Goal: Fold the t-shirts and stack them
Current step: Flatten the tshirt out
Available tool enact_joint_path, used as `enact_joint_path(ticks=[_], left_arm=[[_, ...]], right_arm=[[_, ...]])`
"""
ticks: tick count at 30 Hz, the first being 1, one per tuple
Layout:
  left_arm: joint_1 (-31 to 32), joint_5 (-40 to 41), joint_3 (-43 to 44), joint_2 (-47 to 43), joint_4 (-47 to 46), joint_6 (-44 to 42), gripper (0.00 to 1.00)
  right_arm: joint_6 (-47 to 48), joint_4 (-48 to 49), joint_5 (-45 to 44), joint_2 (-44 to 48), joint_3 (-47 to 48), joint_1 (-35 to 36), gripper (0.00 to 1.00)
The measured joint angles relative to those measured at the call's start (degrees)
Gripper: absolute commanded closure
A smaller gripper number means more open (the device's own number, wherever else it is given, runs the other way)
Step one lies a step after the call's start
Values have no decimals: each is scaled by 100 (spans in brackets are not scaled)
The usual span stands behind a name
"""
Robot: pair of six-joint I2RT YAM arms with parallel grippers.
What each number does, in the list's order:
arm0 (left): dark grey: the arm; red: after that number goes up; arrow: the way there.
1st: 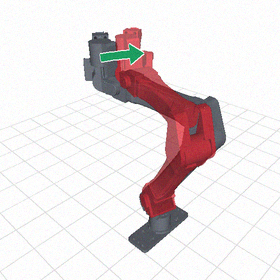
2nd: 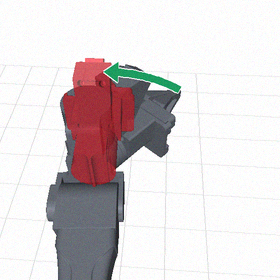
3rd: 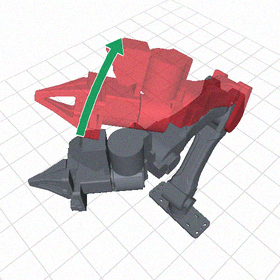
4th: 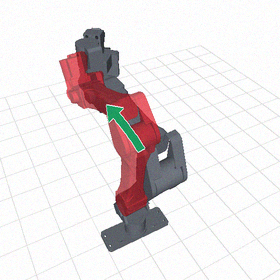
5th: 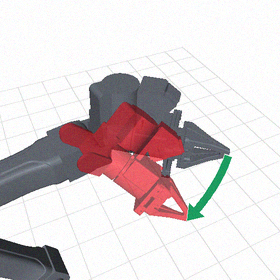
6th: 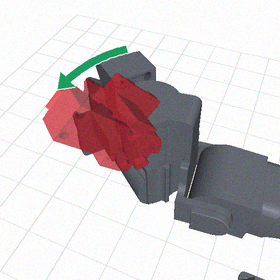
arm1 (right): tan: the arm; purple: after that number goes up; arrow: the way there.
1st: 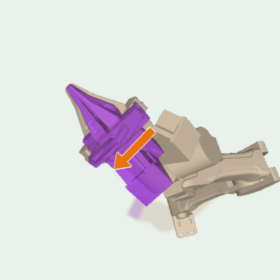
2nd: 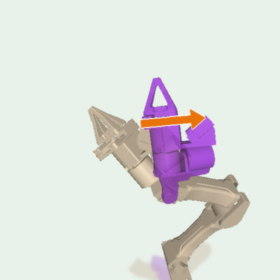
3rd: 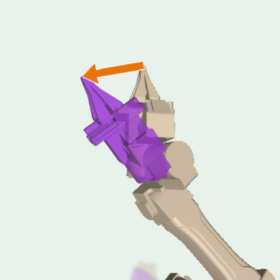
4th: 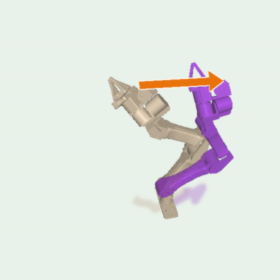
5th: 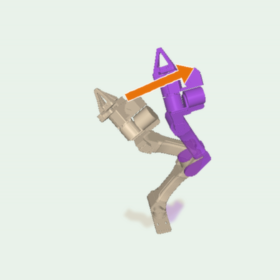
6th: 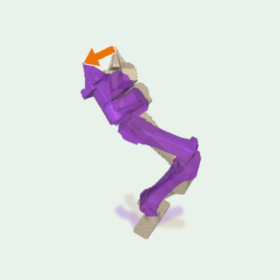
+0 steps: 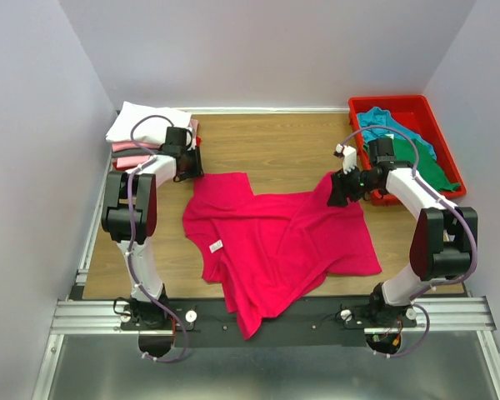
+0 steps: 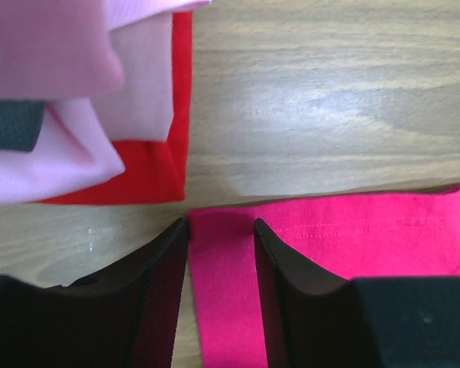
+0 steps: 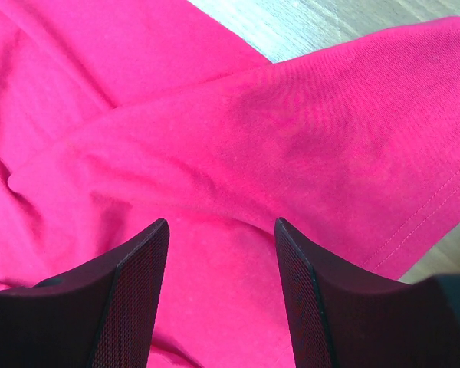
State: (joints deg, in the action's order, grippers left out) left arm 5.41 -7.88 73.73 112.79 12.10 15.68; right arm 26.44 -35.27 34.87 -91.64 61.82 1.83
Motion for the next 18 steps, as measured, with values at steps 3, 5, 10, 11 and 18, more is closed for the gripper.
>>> enact_joint_path(ticks=[3, 5, 10, 11, 18], left_arm=[[39, 138, 83, 61, 31, -2, 58], [42, 197, 85, 66, 42, -4, 63], [46, 315, 87, 72, 85, -20, 95], [46, 313, 87, 72, 90, -22, 99], [72, 326, 72, 9, 168, -52, 100]], right_arm=[[0, 0, 0, 0, -7, 0, 35], [0, 2, 0, 0, -7, 0, 36], [0, 2, 0, 0, -7, 0, 35], [0, 2, 0, 0, -7, 0, 35], [9, 4, -9, 0, -7, 0, 35]])
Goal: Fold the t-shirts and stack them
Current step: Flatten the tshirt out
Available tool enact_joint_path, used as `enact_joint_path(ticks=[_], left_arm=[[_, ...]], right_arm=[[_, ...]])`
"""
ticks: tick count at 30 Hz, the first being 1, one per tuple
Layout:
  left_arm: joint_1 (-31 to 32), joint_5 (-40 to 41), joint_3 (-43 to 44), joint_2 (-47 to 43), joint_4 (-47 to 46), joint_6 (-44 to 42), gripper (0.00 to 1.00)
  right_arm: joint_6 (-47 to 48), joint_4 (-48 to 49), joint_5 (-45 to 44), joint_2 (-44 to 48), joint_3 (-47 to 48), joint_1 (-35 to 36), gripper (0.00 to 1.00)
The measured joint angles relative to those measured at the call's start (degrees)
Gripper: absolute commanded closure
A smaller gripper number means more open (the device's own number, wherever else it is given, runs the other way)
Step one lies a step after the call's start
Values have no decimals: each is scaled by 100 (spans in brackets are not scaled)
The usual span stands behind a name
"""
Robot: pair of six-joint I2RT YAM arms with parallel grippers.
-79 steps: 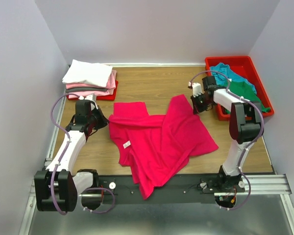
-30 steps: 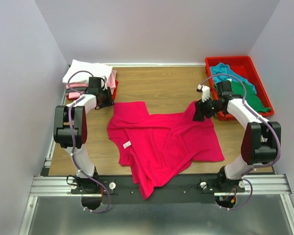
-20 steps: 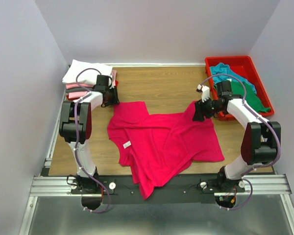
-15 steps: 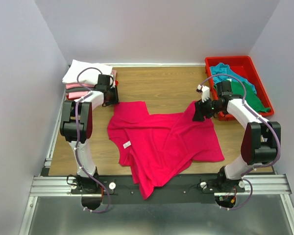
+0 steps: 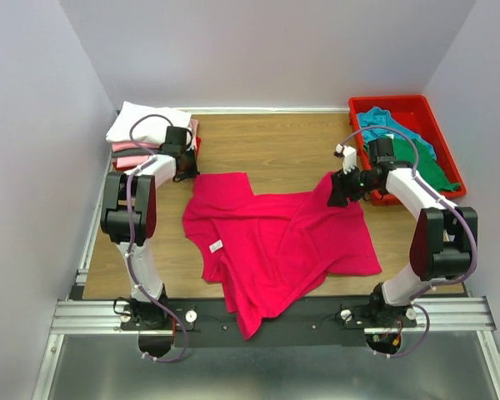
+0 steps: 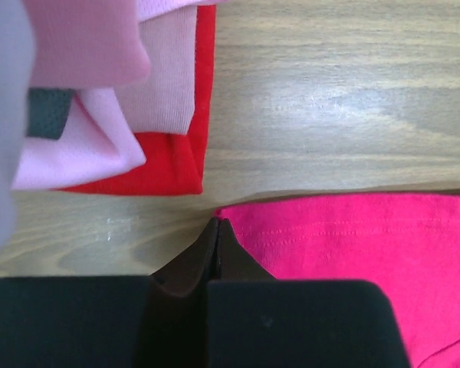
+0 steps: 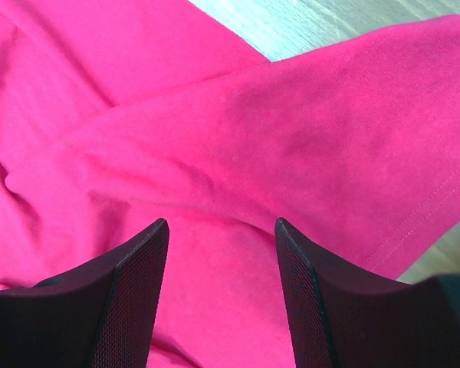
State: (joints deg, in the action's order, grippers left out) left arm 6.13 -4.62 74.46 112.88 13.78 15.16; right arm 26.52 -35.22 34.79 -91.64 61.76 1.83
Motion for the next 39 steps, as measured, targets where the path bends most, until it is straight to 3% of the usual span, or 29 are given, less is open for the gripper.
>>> enact_joint_path(ticks=[6, 13, 20, 30, 39], left_arm=[[-98, 127, -518, -789, 90, -44, 100], [-516, 184, -1355, -1880, 81, -55, 100], [-1104, 317, -1794, -2382, 7, -74, 100], [-1255, 203, -1910, -2479, -131, -85, 100], [-1255, 55, -1912, -2479, -225, -94, 100]], right_arm=[[9, -22, -195, -170, 173, 0, 35], [-129, -2, -542, -1117, 1121, 0, 36], [-422, 9, -870, -2024, 2166, 0, 36], [-861, 72, -1001, -3460, 3801, 0, 38], [-1419, 107, -656, -4159, 4564, 55, 45]])
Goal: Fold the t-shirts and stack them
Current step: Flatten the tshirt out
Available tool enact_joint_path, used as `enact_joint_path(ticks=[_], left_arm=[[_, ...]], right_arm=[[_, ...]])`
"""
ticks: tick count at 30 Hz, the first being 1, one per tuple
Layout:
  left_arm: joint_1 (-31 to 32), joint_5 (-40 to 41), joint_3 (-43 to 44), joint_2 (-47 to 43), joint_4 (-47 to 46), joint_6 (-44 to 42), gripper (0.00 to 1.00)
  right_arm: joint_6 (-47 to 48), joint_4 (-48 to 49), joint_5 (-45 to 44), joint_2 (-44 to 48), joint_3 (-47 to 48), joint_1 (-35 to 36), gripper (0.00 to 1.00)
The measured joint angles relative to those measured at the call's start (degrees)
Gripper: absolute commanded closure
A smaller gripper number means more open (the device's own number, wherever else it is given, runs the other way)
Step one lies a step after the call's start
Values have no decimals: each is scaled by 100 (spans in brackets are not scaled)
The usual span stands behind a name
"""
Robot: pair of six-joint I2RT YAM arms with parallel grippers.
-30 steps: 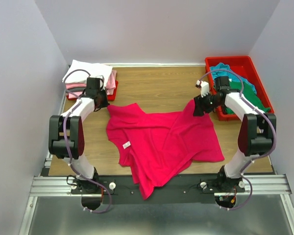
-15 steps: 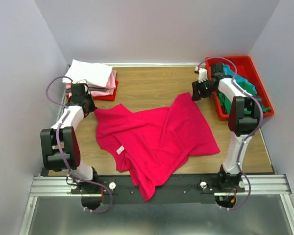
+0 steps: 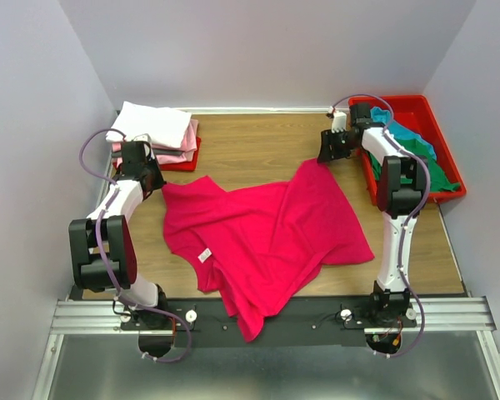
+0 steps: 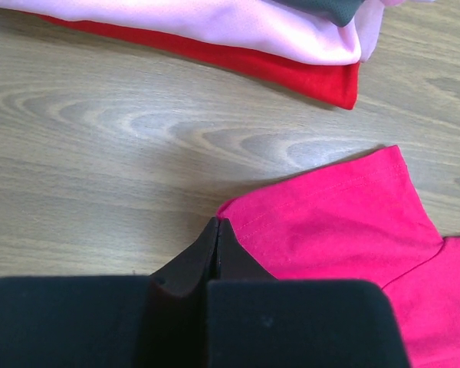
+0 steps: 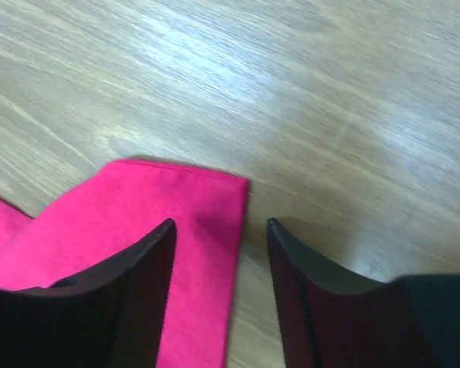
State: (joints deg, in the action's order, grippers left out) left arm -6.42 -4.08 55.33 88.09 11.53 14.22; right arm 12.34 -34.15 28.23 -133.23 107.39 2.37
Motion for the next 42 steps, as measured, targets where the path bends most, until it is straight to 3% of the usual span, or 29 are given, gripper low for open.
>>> enact_joint_path(ticks=[6, 10, 12, 18, 26, 31, 37, 42], left_arm=[[0, -92, 0, 0, -42, -11, 100], [0, -181, 0, -2, -111, -13, 100], [0, -229, -4, -13, -136, -28, 100], [9, -459, -24, -210, -225, -72, 100], [188, -664, 356, -588, -485, -22, 100], [310, -638, 1576, -109, -645, 59, 100], [354, -535, 4065, 1753, -560, 107, 100], [389, -479, 5377, 3069, -153, 105, 100]], right_arm=[[-111, 24, 20, -94, 83, 120, 60], [-208, 48, 15, -184, 146, 133, 92], [-243, 52, 2, -236, 214, 129, 99], [-245, 31, -151, -317, 404, 133, 100], [-219, 105, -1091, -319, 776, 142, 100], [-223, 267, -1646, -319, 1143, 127, 100], [-227, 560, -1991, -507, 1928, 127, 100], [-225, 745, -2192, -859, 2212, 125, 99]])
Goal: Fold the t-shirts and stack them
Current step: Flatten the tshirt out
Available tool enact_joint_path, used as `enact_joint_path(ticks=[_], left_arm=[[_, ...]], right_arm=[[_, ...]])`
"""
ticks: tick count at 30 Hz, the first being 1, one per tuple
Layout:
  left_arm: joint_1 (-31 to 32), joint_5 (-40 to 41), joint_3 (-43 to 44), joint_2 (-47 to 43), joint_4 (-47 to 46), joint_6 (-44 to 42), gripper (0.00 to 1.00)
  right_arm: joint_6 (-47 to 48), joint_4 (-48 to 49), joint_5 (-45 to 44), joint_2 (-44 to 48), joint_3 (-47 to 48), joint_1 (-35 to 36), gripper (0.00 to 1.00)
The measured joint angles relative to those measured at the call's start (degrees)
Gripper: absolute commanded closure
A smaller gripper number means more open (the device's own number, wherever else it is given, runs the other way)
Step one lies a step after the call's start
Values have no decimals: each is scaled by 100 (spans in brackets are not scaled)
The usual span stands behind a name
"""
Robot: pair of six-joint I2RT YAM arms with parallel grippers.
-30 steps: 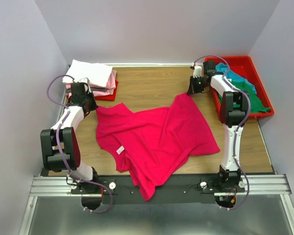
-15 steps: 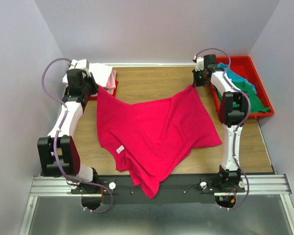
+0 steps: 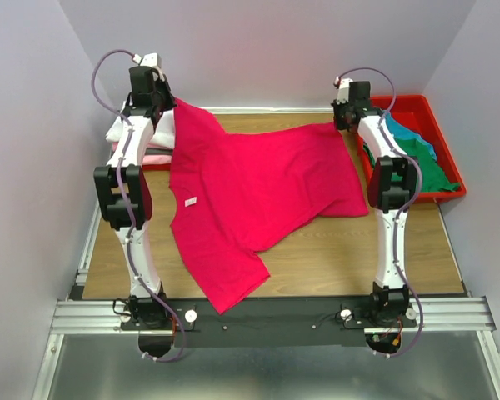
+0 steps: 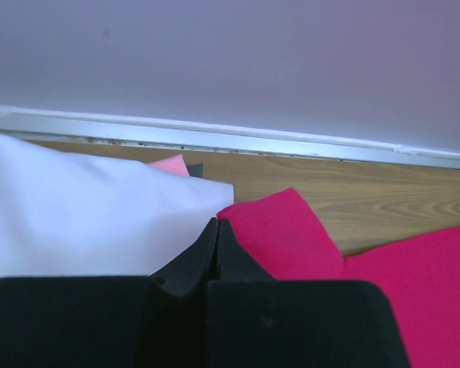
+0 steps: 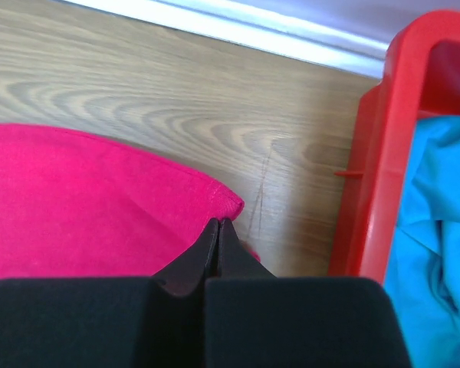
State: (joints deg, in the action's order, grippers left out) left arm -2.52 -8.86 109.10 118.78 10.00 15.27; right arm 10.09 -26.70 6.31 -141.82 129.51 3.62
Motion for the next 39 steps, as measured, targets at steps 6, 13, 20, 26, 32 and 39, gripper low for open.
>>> enact_joint_path(ticks=[6, 13, 20, 26, 32, 39], left_arm=[[116, 42, 1123, 1191, 487, 0, 100], [190, 42, 1526, 1351, 638, -2, 100], [190, 2, 293, 140, 431, -4, 100], [190, -20, -1801, -2586, 96, -44, 100], [192, 9, -2726, -5230, -337, -33, 100], [195, 173, -2345, -7412, -603, 481, 100]], right_arm=[[0, 35, -151, -385, 103, -9, 100], [28, 164, -83, -391, 153, -11, 100], [199, 219, 483, 1137, -1456, -24, 100], [387, 238, 964, 3821, -2889, -20, 100], [918, 107, 986, 6229, -3016, -22, 100], [1257, -444, 920, 7370, -1207, -24, 99]])
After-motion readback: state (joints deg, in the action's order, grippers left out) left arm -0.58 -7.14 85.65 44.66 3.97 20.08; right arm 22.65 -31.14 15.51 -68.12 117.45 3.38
